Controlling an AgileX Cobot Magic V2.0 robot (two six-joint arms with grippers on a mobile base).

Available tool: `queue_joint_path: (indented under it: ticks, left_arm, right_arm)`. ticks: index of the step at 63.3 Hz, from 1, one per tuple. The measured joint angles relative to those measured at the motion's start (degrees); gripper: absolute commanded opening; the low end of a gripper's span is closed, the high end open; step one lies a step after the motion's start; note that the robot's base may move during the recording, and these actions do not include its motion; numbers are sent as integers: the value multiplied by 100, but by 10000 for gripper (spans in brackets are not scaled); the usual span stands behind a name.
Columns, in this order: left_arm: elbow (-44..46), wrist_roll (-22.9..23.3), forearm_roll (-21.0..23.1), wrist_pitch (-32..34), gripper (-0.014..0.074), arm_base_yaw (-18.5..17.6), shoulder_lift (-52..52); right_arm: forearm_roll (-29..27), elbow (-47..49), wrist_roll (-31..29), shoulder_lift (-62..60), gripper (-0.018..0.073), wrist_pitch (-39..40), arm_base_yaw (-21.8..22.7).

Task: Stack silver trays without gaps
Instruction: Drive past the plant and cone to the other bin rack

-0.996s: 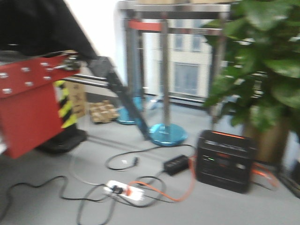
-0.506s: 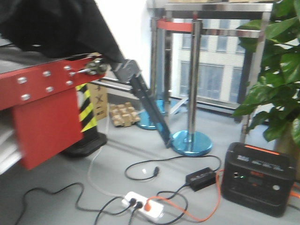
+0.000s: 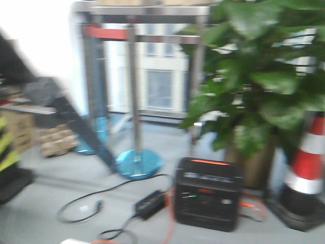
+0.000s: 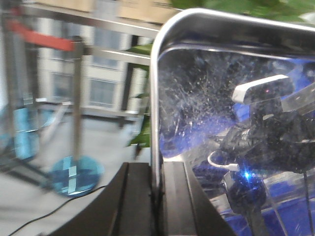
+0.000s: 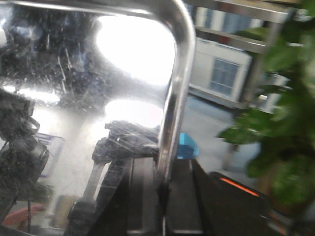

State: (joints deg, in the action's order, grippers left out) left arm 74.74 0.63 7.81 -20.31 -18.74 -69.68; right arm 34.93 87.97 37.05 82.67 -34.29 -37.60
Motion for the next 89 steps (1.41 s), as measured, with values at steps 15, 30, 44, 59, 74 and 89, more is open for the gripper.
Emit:
queue_joint_path:
  ticks: [15,30,44,59,74,89]
  left_arm:
    - [0,0,0,0,-16,0,0]
    - [0,0,0,0,-16,0,0]
    - [0,0,0,0,-16,0,0]
    - [0,0,0,0,-16,0,0]
    - [0,0,0,0,-16,0,0]
    - [0,0,0,0,-16,0,0]
  right_arm:
    - [0,0,0,0,-57,0,0]
    - [0,0,0,0,-57,0,0]
    - [0,0,0,0,-57,0,0]
    - [0,0,0,0,-57,0,0]
    - [0,0,0,0,-57,-10,0]
    - [0,0,0,0,-57,-10,0]
